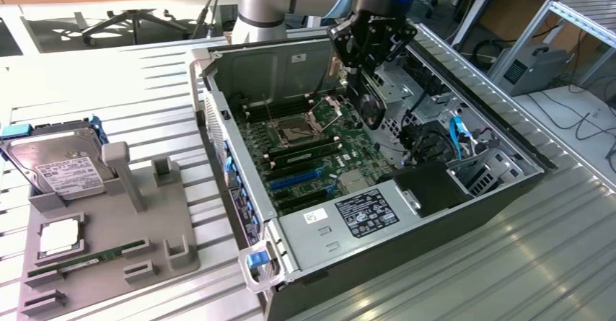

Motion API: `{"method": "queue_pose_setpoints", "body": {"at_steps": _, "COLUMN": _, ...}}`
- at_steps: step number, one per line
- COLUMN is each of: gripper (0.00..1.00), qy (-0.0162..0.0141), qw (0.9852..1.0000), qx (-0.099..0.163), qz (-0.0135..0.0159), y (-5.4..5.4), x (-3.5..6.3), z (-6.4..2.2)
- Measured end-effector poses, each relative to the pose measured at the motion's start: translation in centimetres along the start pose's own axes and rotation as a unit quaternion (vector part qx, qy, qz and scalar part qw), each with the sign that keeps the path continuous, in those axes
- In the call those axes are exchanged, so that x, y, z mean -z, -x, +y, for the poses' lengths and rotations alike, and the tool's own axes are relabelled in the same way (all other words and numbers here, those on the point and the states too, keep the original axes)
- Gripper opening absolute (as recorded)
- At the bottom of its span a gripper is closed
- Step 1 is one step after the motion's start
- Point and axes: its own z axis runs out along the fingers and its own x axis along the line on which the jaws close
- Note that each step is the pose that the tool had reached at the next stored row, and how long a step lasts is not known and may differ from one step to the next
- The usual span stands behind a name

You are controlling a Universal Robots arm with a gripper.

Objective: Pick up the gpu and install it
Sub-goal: 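Pick up the gpu and move the gpu toward the slot, then insert the gpu into the slot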

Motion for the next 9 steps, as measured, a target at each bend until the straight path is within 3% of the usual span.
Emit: {"method": "queue_pose_setpoints", "body": {"at_steps": 9, "gripper": 0.27, "qy": 0.0000, "qw": 1.0000, "qx": 0.001, "qz": 0.0000, "y": 0.00, "x": 0.00, "z": 0.00}}
